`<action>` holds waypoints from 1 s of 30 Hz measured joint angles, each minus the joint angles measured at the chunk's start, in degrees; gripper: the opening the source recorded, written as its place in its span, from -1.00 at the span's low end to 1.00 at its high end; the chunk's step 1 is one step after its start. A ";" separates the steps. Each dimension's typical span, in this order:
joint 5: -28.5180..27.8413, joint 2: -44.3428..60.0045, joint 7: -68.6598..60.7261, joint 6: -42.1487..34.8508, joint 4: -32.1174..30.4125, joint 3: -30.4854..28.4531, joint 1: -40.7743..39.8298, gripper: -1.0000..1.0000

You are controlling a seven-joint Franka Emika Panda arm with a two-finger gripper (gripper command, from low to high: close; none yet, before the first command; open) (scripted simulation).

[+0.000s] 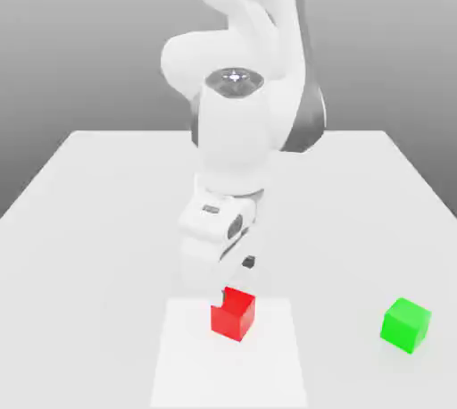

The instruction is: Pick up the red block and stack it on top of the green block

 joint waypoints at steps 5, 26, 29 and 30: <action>7.38 6.71 -5.50 5.44 0.99 4.37 -2.58 0.00; -2.39 -2.67 1.65 -2.36 -0.64 3.32 -4.14 -1.00; -3.68 -3.02 3.98 -5.58 2.27 6.61 0.39 -1.00; -3.82 -2.58 4.77 -6.72 3.86 7.77 2.96 -1.00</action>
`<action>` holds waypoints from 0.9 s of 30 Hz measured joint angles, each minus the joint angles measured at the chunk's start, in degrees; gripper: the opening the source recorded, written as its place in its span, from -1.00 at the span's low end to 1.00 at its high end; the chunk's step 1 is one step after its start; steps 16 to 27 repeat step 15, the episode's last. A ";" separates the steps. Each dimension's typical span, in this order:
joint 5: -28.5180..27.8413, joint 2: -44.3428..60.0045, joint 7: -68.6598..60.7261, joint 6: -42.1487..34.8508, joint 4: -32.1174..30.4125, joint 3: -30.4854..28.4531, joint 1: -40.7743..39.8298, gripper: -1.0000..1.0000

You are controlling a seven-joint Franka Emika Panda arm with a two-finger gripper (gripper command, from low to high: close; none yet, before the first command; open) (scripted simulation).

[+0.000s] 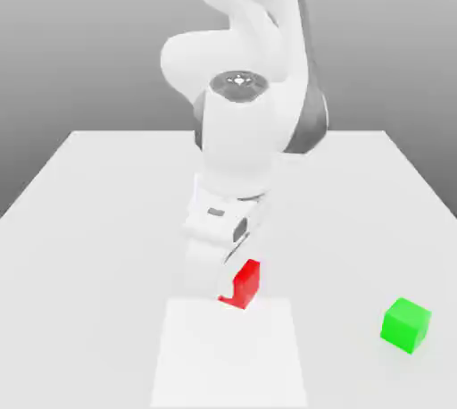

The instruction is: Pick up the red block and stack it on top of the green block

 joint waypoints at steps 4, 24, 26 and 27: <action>0.63 2.36 2.48 -4.54 6.86 5.07 8.84 -1.00; 1.94 13.99 3.92 0.96 12.84 8.46 15.12 1.00; 1.94 13.99 3.92 0.96 12.84 8.46 15.12 1.00; 1.94 13.99 3.92 0.96 12.84 8.46 15.12 1.00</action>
